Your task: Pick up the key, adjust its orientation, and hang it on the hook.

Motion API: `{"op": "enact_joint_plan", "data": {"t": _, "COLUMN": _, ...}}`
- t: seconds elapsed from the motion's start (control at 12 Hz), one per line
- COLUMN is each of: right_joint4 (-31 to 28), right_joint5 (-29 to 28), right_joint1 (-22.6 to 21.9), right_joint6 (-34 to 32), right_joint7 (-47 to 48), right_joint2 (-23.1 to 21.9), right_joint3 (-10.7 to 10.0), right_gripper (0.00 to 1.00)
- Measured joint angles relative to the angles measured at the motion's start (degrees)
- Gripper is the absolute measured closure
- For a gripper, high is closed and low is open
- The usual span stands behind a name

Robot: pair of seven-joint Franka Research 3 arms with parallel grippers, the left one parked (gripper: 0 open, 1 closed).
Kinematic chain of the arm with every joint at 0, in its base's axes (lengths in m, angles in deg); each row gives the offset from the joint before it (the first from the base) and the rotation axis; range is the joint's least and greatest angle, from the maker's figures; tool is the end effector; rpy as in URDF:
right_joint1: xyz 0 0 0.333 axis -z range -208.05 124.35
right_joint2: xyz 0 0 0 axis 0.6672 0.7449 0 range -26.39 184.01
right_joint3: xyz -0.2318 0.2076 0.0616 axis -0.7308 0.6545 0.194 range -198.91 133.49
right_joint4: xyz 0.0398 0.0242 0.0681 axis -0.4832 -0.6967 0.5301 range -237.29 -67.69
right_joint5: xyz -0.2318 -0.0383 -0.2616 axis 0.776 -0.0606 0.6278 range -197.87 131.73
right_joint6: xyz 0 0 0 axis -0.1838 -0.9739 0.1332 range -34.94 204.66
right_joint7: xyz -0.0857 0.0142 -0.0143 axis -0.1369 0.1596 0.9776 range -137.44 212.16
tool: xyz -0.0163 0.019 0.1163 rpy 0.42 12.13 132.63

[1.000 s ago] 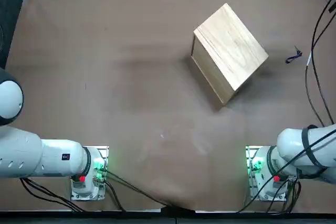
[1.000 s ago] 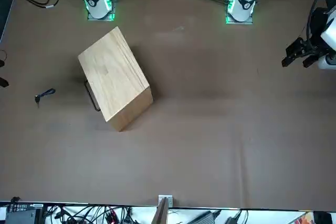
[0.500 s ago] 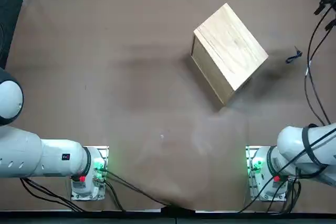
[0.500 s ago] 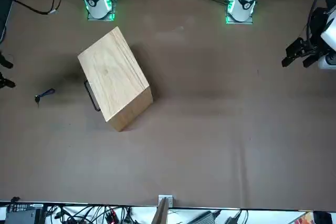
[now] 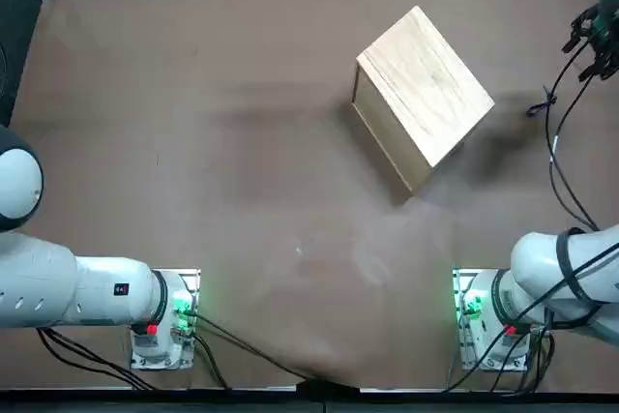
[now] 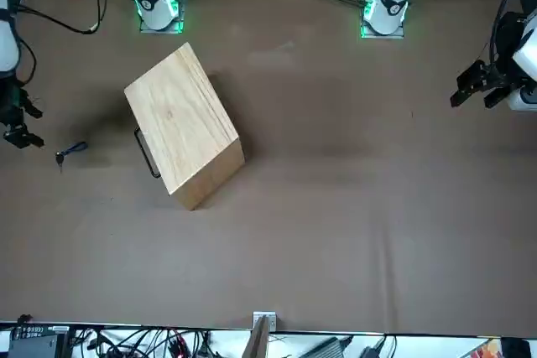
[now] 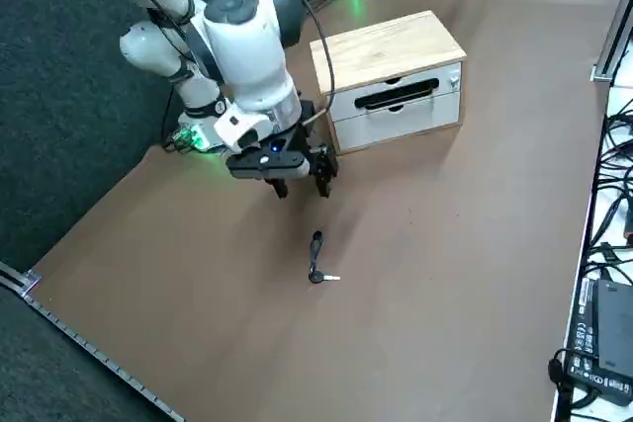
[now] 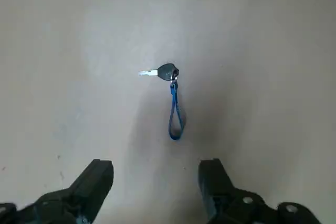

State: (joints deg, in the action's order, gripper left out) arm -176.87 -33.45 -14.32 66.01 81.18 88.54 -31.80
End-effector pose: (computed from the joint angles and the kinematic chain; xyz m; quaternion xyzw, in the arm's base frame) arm 0.4918 -0.2465 0.3817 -0.8158 0.5784 -0.0041 0.0048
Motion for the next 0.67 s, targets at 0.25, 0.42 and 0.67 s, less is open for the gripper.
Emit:
{"op": "enact_joint_plan", "data": {"t": 0.25, "right_joint4": -4.90, "right_joint5": -0.08, "right_joint1": 0.00, "right_joint6": 8.17, "right_joint7": 1.32, "right_joint2": 1.90, "right_joint3": 0.07, "right_gripper": 0.00}}
{"op": "enact_joint_plan", "data": {"t": 0.42, "right_joint4": -6.52, "right_joint5": -0.09, "right_joint1": 0.00, "right_joint6": 11.89, "right_joint7": 1.39, "right_joint2": 3.80, "right_joint3": 0.08, "right_gripper": 0.00}}
{"op": "enact_joint_plan", "data": {"t": 0.67, "right_joint4": -7.04, "right_joint5": -0.11, "right_joint1": 0.00, "right_joint6": 15.58, "right_joint7": 1.45, "right_joint2": 7.07, "right_joint3": 0.09, "right_gripper": 0.00}}
